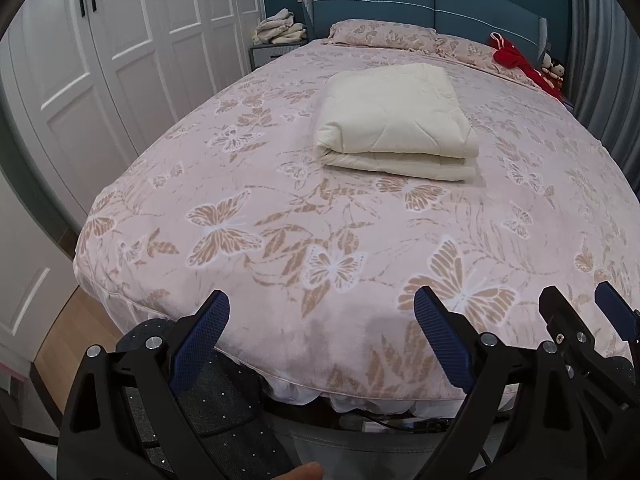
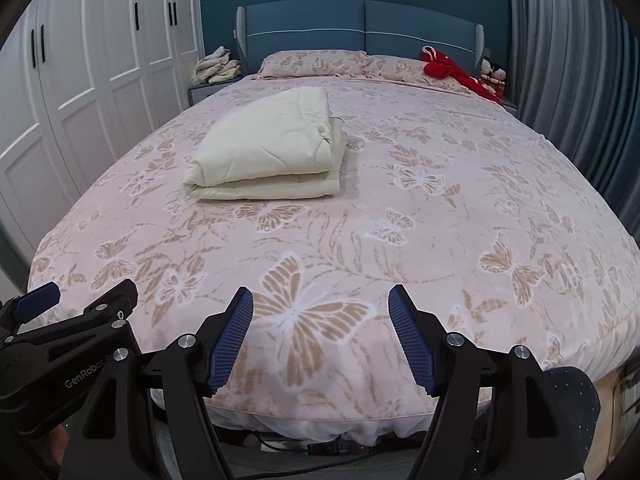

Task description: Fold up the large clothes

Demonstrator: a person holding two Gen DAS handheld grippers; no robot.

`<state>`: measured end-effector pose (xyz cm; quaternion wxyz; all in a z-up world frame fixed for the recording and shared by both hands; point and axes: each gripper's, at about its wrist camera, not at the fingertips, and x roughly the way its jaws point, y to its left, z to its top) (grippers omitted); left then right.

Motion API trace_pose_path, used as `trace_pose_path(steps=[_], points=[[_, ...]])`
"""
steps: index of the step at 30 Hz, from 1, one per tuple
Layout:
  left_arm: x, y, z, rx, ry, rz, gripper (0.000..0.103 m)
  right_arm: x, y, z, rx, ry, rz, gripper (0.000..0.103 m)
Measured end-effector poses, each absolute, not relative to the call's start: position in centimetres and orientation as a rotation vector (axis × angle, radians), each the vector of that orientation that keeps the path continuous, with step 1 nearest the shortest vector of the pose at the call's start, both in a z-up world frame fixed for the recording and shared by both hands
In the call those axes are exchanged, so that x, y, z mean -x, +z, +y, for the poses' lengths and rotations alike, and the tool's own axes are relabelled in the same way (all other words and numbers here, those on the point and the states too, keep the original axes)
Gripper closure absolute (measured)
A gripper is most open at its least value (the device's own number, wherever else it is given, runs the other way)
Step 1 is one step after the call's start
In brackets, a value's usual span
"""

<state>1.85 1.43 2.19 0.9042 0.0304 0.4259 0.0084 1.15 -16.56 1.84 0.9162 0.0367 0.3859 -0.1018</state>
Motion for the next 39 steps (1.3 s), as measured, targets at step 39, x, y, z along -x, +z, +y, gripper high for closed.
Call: trace_pose_path(steps=[39], points=[[-1.7, 1.5, 1.5, -0.107, 0.086, 0.844, 0.012, -1.1, 0.5, -17.0, -0.119, -0.228, 0.815, 0.017]])
